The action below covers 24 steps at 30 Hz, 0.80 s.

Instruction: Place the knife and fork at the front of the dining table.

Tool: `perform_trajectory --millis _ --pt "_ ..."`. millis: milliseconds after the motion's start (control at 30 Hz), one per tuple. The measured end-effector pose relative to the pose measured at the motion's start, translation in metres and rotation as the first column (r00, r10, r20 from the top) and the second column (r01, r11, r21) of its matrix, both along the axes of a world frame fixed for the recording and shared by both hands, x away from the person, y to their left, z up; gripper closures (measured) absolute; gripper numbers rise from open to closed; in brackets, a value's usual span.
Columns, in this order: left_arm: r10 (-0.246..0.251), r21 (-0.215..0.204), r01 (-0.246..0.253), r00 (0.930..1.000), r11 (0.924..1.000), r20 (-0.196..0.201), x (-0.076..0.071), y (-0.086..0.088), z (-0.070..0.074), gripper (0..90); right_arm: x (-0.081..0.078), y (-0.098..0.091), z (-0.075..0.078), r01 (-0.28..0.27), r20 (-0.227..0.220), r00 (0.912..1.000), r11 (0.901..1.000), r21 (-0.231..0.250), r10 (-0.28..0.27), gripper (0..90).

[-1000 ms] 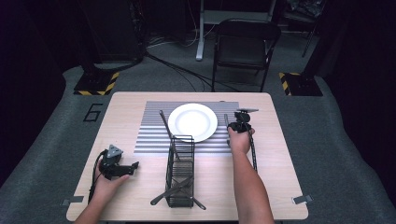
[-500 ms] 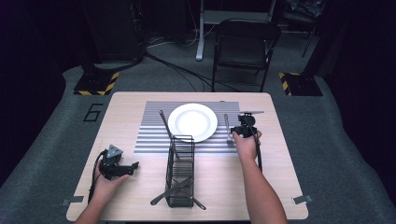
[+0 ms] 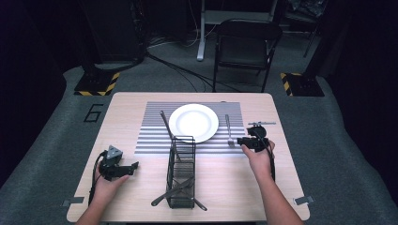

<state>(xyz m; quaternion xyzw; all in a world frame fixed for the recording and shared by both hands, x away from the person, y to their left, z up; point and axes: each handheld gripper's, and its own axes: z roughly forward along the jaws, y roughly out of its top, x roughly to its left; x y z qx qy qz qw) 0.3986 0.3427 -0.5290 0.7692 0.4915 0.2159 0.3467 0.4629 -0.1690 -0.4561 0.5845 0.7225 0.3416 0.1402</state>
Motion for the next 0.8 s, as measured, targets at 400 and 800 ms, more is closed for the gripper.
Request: perform_trajectory --millis 400,800 --pt "0.020 -0.006 -0.020 0.9997 0.9998 0.014 -0.002 0.002 0.000 24.9 -0.053 -0.005 -0.012 -0.069 0.060 0.9957 0.9972 -0.029 0.071 63.2" --pt "0.052 -0.057 -0.052 0.9986 0.9970 -0.013 -0.009 0.004 0.010 41.2 -0.059 -0.016 -0.029 -0.060 0.058 0.9965 0.9981 -0.014 0.061 62.2"
